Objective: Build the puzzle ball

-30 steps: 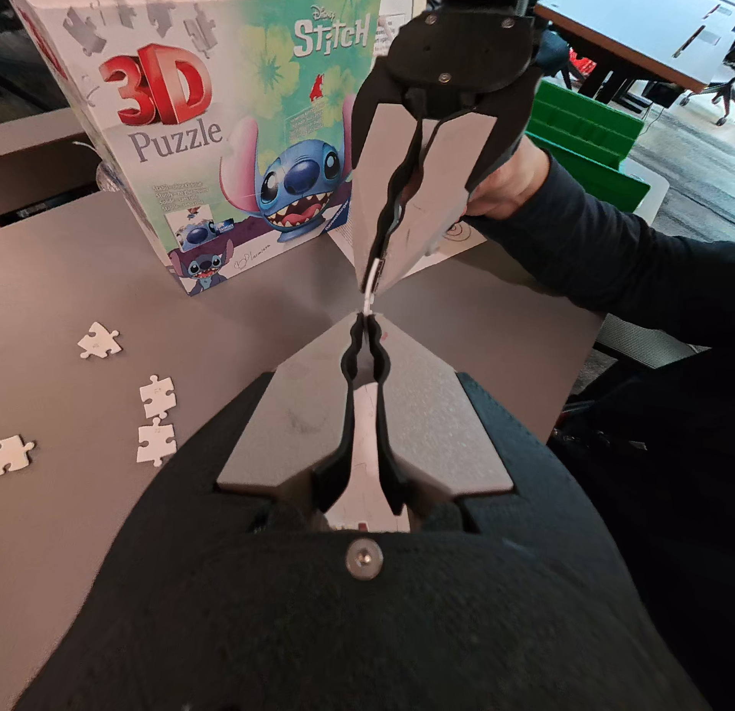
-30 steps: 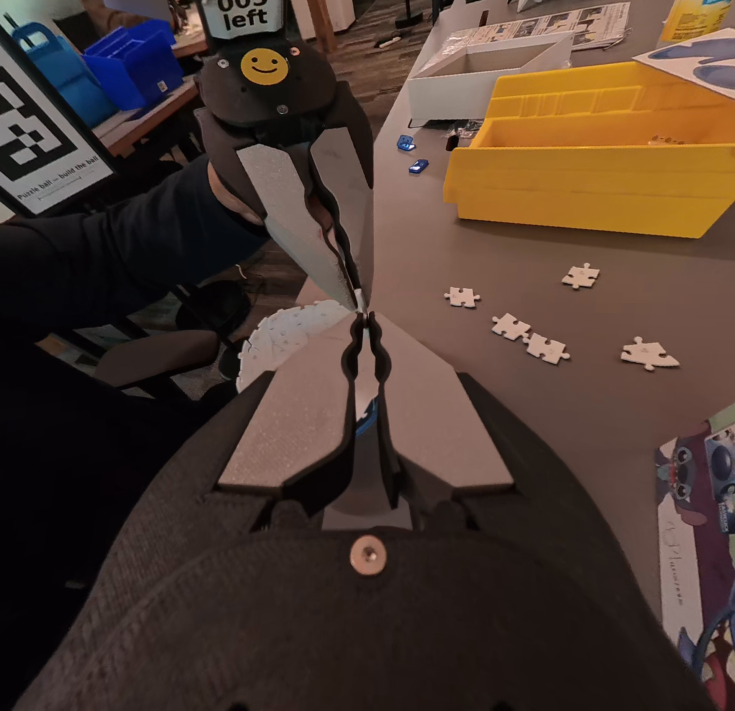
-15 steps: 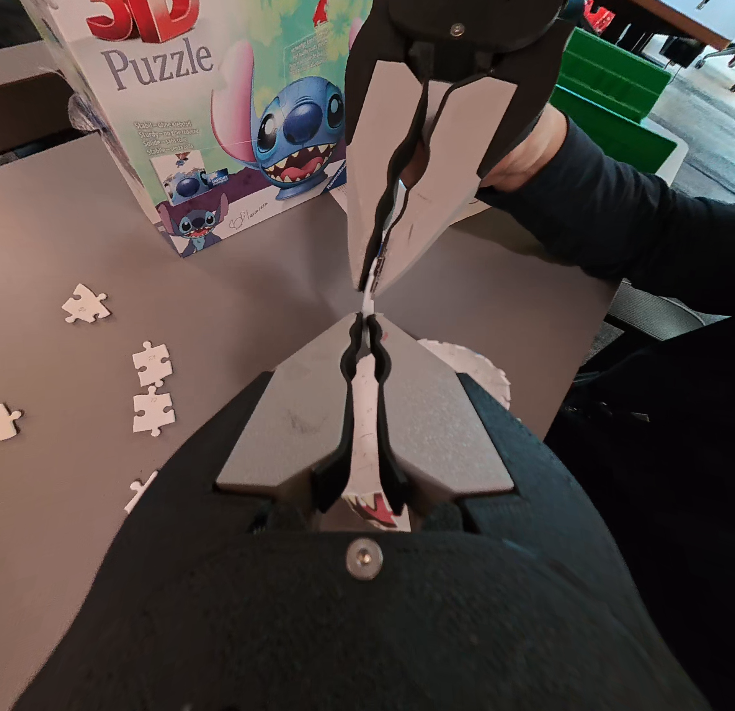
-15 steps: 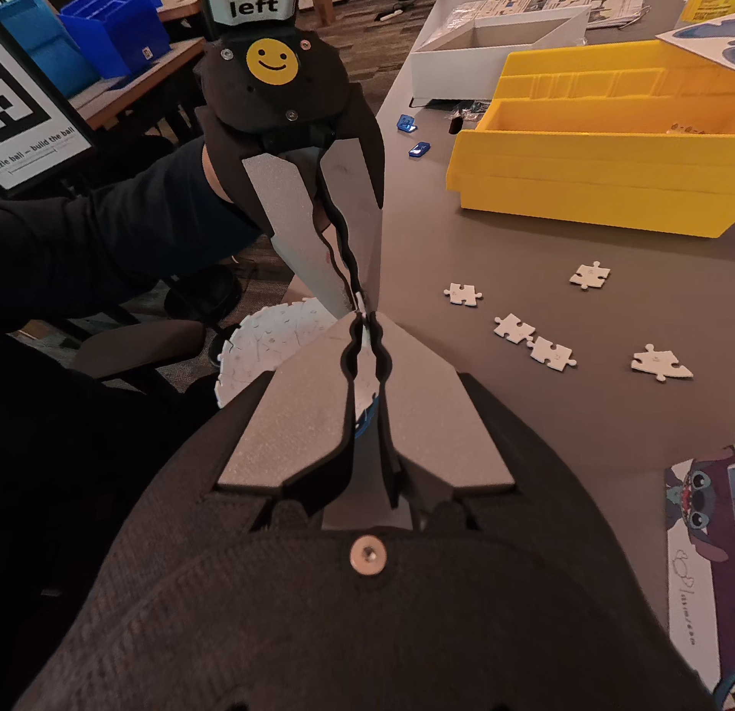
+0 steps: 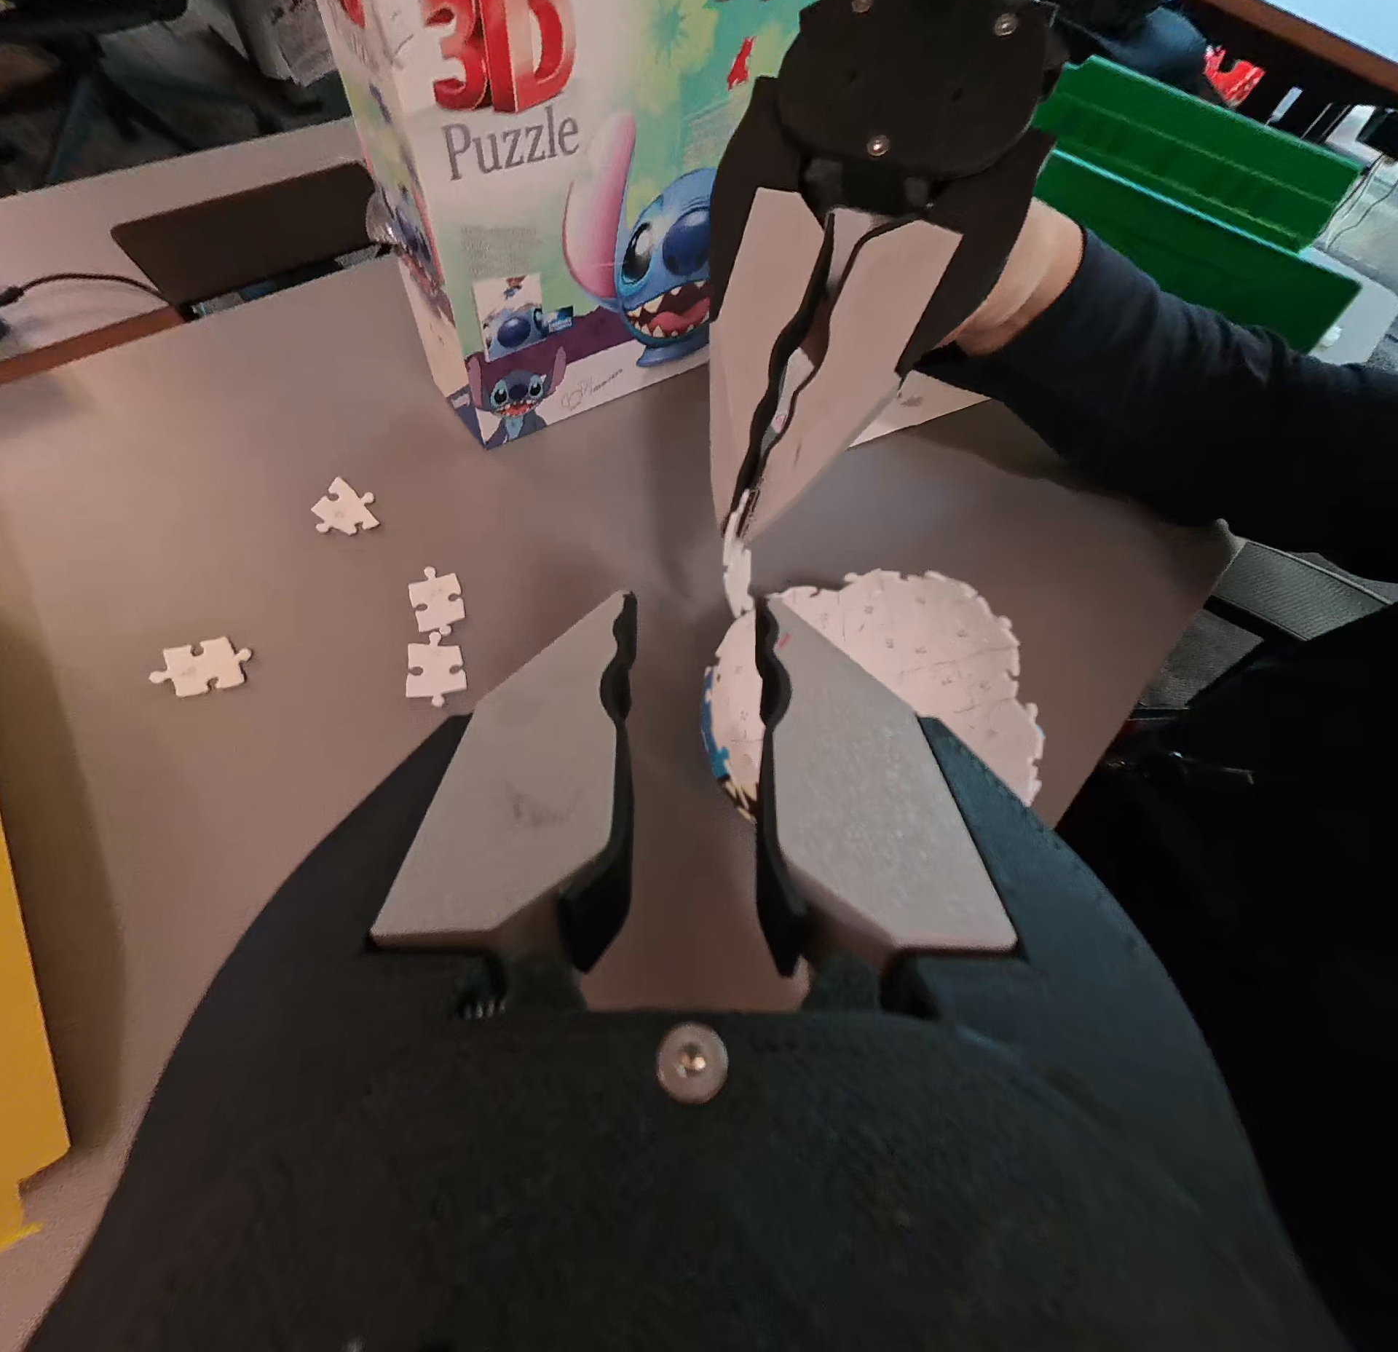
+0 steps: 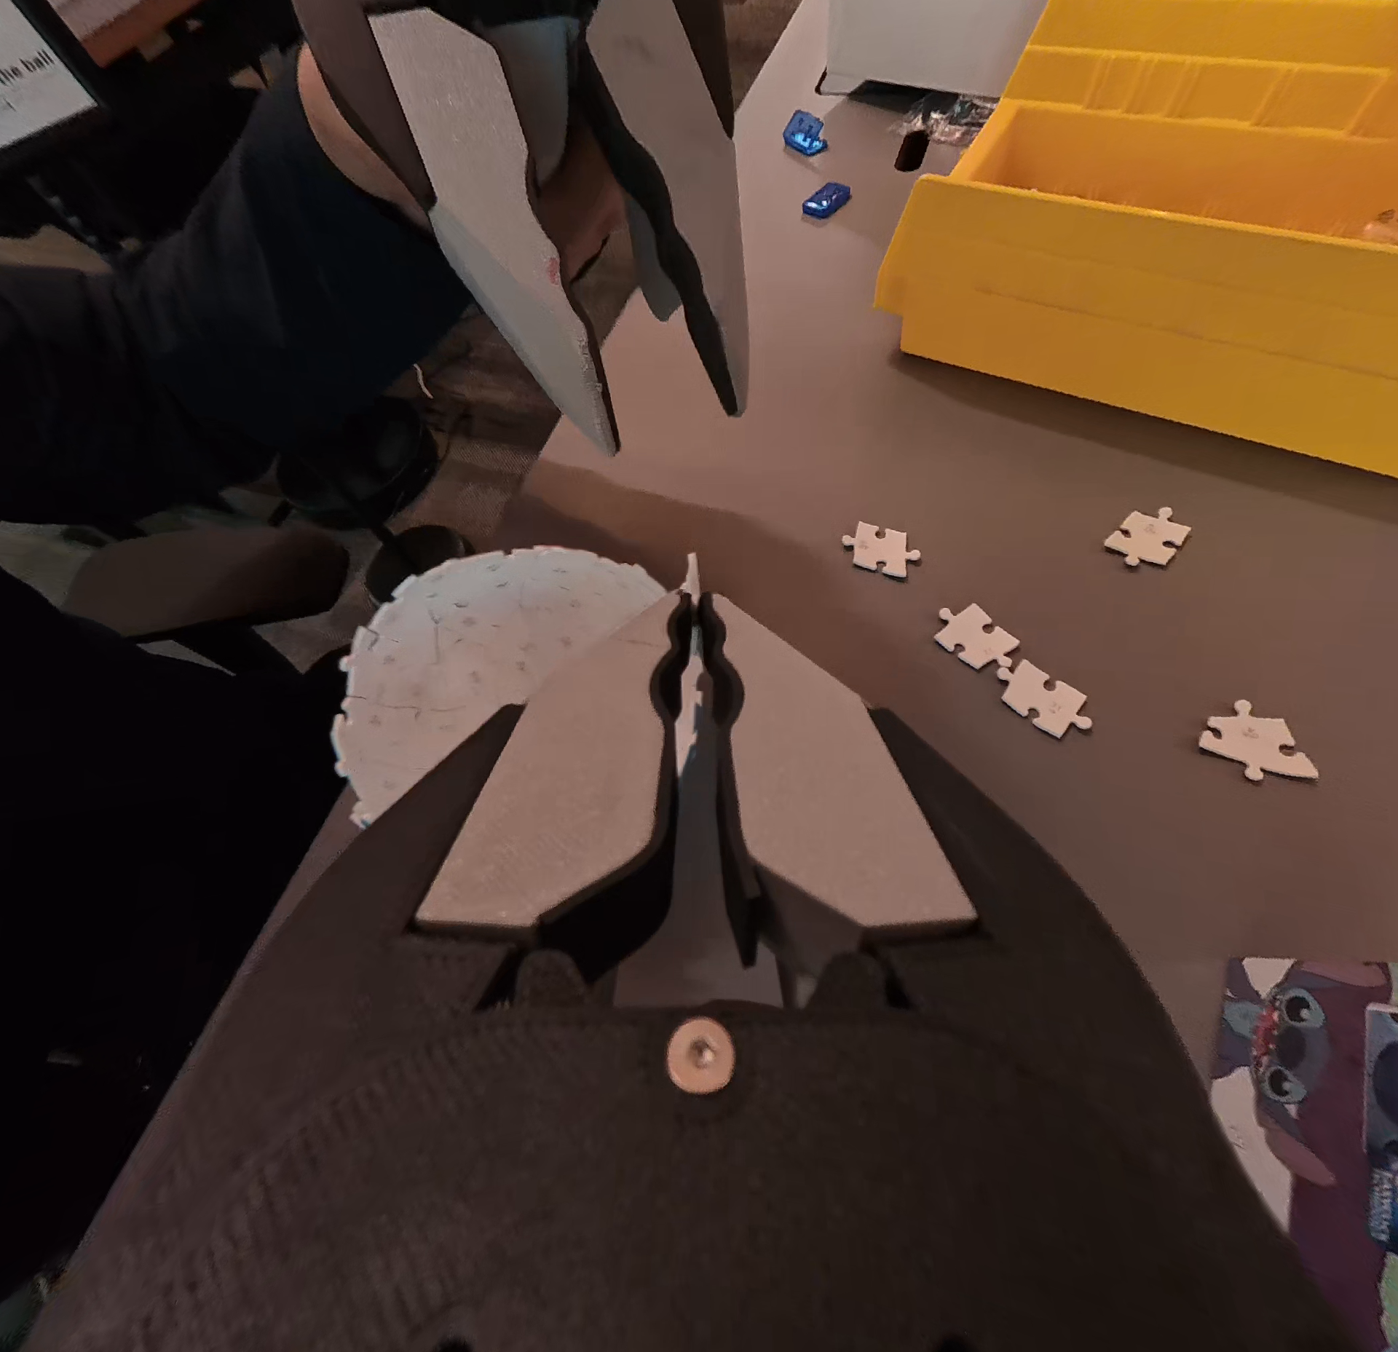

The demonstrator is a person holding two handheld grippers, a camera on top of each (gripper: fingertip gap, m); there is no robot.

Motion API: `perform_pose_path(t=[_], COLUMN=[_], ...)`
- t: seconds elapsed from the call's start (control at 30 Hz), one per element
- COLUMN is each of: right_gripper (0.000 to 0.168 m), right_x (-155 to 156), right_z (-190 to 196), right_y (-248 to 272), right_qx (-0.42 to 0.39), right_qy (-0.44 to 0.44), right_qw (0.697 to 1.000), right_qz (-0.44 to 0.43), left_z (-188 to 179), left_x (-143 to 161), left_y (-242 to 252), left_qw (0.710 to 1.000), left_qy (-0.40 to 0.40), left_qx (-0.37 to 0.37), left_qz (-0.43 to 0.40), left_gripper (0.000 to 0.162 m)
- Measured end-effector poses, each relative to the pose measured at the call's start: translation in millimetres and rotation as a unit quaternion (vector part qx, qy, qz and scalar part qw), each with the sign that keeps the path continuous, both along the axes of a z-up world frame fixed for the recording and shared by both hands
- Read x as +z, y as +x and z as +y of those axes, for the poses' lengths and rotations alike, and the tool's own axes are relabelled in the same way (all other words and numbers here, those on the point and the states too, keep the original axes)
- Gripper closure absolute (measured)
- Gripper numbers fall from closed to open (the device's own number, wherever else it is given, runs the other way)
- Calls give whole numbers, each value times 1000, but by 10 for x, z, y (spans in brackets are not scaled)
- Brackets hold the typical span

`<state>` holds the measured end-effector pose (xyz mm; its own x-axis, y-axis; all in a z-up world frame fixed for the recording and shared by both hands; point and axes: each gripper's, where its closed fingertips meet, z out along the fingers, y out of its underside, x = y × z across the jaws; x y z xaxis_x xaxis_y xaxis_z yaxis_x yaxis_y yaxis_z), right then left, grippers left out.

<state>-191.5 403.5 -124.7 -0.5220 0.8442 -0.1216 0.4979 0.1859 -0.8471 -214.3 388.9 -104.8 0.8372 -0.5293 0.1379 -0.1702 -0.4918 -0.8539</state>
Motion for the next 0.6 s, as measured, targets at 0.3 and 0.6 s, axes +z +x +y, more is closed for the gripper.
perform_pose_path(t=[0.3, 0.6], right_gripper=[168, 168], right_x=[-278, -378], right_z=[-93, -125], right_y=[-14, -3], right_qx=[47, 61], right_qy=[127, 158], right_qw=[991, 985], right_qz=[-21, -36], left_z=[16, 47], left_x=[-451, -672], left_y=[124, 213], left_qw=[994, 987], left_qy=[-108, -148], left_qx=[-23, -23], left_qz=[-7, 59], left_gripper=[128, 132])
